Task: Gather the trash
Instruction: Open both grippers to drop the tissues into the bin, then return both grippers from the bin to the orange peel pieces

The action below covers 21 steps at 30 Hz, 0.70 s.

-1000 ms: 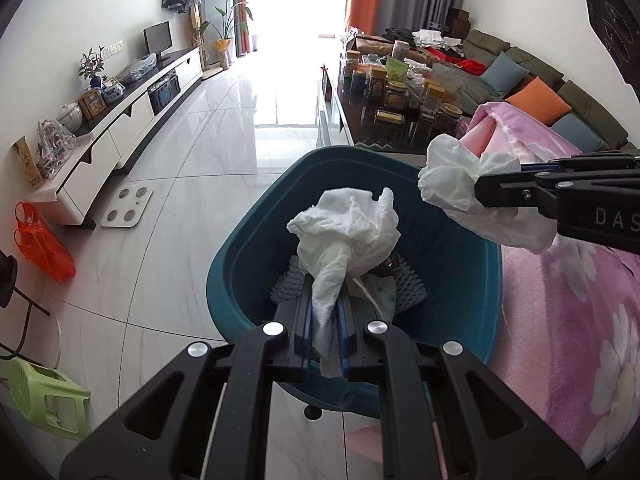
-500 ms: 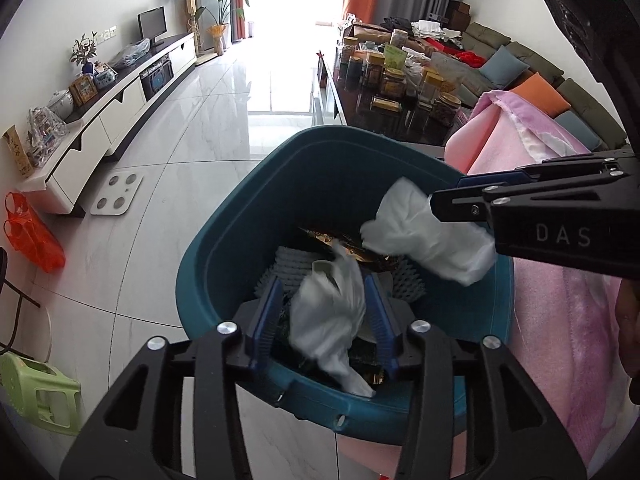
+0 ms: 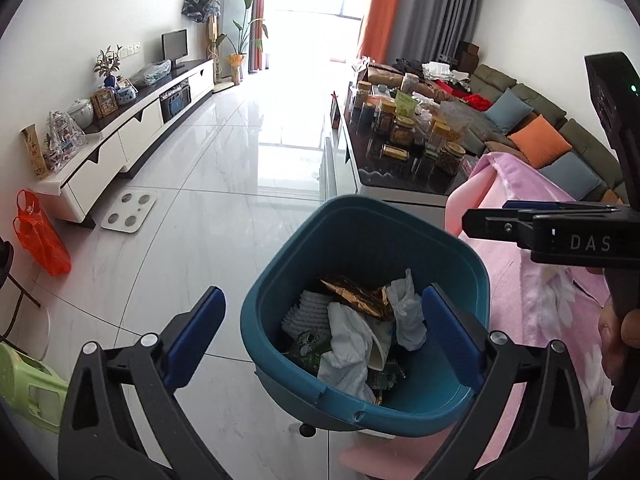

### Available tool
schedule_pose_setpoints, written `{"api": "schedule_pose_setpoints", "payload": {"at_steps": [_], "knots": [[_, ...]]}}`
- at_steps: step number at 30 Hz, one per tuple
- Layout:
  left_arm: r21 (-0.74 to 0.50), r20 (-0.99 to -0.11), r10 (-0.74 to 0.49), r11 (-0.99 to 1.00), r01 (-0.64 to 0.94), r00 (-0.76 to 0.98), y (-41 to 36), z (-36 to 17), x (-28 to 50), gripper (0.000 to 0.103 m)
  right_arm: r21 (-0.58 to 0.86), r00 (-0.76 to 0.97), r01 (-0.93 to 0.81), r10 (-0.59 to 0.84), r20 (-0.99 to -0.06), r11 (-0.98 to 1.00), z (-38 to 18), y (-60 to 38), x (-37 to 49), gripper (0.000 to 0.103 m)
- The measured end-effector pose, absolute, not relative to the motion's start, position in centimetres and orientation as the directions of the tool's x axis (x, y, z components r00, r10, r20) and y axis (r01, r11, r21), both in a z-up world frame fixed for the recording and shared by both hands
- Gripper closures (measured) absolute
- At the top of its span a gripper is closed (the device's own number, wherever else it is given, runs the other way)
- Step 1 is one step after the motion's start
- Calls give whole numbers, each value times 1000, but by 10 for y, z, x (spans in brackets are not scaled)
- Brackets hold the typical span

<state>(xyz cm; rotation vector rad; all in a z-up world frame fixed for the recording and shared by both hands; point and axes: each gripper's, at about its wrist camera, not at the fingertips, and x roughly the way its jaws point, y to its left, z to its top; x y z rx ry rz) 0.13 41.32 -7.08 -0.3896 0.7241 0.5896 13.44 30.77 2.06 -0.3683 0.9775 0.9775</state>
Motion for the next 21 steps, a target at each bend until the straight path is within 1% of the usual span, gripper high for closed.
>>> {"api": "schedule_pose_setpoints", "payload": {"at_steps": [2,3,5,9,11,17,21], "knots": [[-134,-693,382,765,-629,612,413,-60,-4,6,152,211,-823,543,-813,547,29,299,133,27],[-136,-685,388,763,-632,616,413,-54,-6,6,158,216,-822,556,-803,548,33,294,133,26],[-145,-669,393,763,-629,631,412,-43,-12,6,164,227,-819,573,-788,550,40,285,130,20],[-141,-641,407,771,-621,651,403,-22,-16,6,165,251,-814,594,-764,557,53,268,126,19],[-135,-631,411,776,-615,658,397,-13,-16,6,163,268,-810,603,-751,563,60,258,123,12],[-138,-622,408,783,-607,668,382,3,-13,6,165,313,-795,627,-713,584,74,226,113,10],[-140,-616,400,792,-594,679,368,11,-12,6,152,363,-770,621,-695,620,78,199,110,7]]}}
